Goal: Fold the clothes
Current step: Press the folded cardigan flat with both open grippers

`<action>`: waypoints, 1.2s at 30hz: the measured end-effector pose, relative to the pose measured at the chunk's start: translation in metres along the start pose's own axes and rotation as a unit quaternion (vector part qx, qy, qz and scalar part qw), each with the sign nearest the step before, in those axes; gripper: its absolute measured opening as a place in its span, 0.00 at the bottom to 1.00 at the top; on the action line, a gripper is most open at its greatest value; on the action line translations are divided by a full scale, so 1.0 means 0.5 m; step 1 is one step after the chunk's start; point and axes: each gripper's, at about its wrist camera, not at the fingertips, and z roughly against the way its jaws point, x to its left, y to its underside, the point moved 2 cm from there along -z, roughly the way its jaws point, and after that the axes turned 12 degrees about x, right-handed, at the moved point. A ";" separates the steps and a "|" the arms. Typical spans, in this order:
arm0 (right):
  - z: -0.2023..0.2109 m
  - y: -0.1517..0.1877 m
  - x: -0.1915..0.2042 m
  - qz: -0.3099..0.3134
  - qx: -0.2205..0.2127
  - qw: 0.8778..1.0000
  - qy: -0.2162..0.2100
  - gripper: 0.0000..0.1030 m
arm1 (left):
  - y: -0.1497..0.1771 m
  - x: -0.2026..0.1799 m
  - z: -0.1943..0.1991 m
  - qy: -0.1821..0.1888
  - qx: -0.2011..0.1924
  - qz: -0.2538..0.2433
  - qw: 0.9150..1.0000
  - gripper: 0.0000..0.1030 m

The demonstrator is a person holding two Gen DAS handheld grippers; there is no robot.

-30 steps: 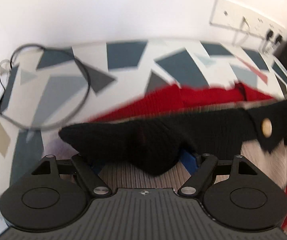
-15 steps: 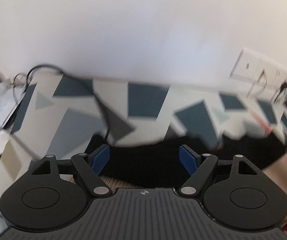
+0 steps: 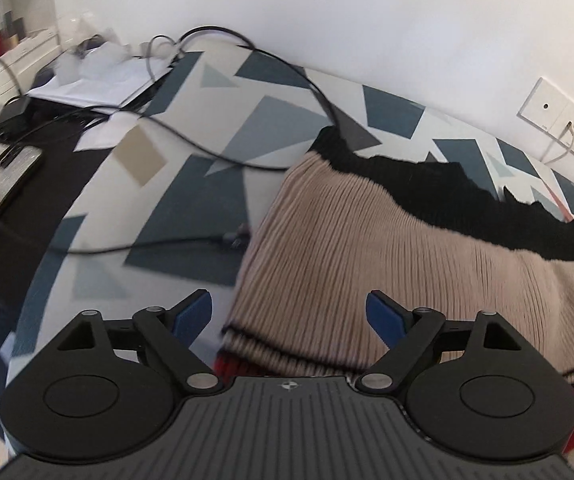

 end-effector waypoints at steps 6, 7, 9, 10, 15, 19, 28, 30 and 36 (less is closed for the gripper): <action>0.043 0.052 0.030 -0.021 -0.012 1.000 0.006 0.99 | 0.044 0.004 0.029 0.012 -0.013 -0.010 1.000 0.90; 0.049 0.058 0.039 -0.023 -0.015 1.000 0.007 0.99 | 0.050 0.004 0.033 0.013 -0.015 -0.009 1.000 0.90; 0.057 0.069 0.062 -0.022 -0.021 0.999 0.011 0.99 | 0.062 0.005 0.039 0.017 -0.020 -0.008 1.000 0.92; 0.059 0.073 0.074 -0.021 -0.023 0.999 0.012 0.99 | 0.068 0.007 0.042 0.019 -0.023 -0.008 1.000 0.93; 0.052 0.096 0.139 -0.007 -0.003 1.000 0.009 0.99 | 0.099 0.036 0.052 0.022 -0.028 0.008 0.999 0.94; 0.034 0.116 0.189 0.007 0.012 1.000 0.013 0.99 | 0.118 0.069 0.060 0.022 -0.030 0.028 0.999 0.94; -0.026 0.145 0.242 0.084 0.027 0.994 0.067 0.99 | 0.132 0.112 0.068 0.028 -0.038 0.046 0.998 0.94; -0.029 0.146 0.242 0.095 0.025 0.993 0.070 0.99 | 0.132 0.116 0.067 0.035 -0.039 0.047 0.998 0.95; -0.032 0.143 0.235 0.102 0.027 0.992 0.064 0.99 | 0.113 0.133 0.045 0.036 -0.022 0.061 0.997 0.95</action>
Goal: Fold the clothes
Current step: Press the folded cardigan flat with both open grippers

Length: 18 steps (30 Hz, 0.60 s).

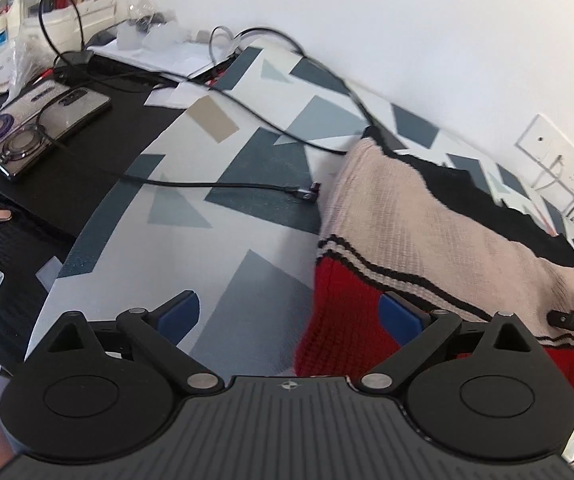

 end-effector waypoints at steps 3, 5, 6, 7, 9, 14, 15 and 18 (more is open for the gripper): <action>0.006 0.000 -0.008 -0.005 0.001 1.000 -0.007 0.99 | -0.008 0.009 0.001 0.015 0.001 0.016 1.000 0.95; 0.015 0.001 -0.019 -0.018 0.002 1.000 -0.017 0.99 | -0.006 0.017 0.001 0.024 0.002 0.026 0.999 0.96; 0.019 0.002 -0.026 -0.026 0.001 0.999 -0.023 0.99 | -0.004 0.020 0.001 0.028 0.002 0.031 0.999 0.96; 0.023 0.003 -0.033 -0.034 0.001 0.999 -0.025 0.99 | -0.002 0.024 -0.001 0.032 0.003 0.036 0.999 0.96; 0.029 0.007 -0.048 -0.049 0.001 0.998 -0.028 0.99 | 0.003 0.034 -0.009 0.041 0.010 0.044 0.998 0.96; 0.037 0.018 -0.071 -0.067 -0.001 0.997 -0.029 0.99 | -0.028 0.035 -0.020 0.046 0.008 0.036 0.998 0.96; 0.038 0.020 -0.072 -0.067 -0.002 0.997 -0.029 0.99 | -0.040 0.029 -0.023 0.051 0.005 0.028 0.998 0.97; 0.041 0.026 -0.076 -0.064 -0.003 0.998 -0.026 0.99 | -0.080 0.000 -0.046 0.073 0.014 0.002 0.997 0.98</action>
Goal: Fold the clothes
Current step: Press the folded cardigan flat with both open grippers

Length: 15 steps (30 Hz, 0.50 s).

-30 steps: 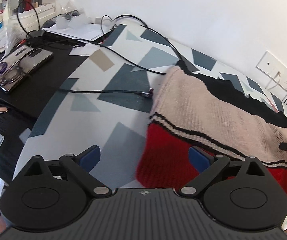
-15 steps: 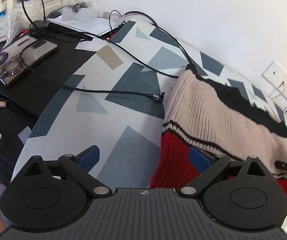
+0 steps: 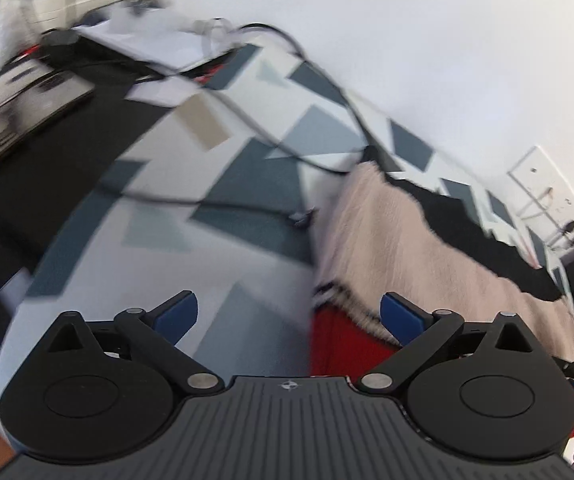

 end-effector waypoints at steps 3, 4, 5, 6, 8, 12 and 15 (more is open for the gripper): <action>0.000 -0.001 -0.007 0.001 0.000 1.000 0.000 0.99 | -0.026 -0.027 -0.052 0.010 0.036 -0.013 0.999 0.98; -0.003 -0.001 -0.010 0.000 0.004 1.000 0.000 0.99 | -0.027 -0.036 -0.067 0.010 0.046 -0.017 0.999 0.98; -0.005 -0.001 -0.013 -0.002 0.008 1.000 0.000 0.99 | -0.026 -0.046 -0.082 0.009 0.055 -0.020 0.998 0.98; -0.008 -0.002 -0.016 -0.002 0.011 1.000 0.001 0.99 | -0.023 -0.054 -0.092 0.011 0.062 -0.025 0.998 0.98; -0.012 -0.001 -0.021 -0.002 0.013 1.000 0.000 0.99 | -0.014 -0.075 -0.104 0.018 0.075 -0.033 0.996 0.99; -0.013 -0.001 -0.028 0.008 0.012 1.000 -0.003 0.99 | 0.010 -0.125 -0.120 0.037 0.099 -0.055 0.993 0.99; -0.009 -0.008 -0.034 0.015 0.005 1.000 0.000 0.99 | 0.032 -0.163 -0.124 0.027 0.111 -0.082 0.990 0.99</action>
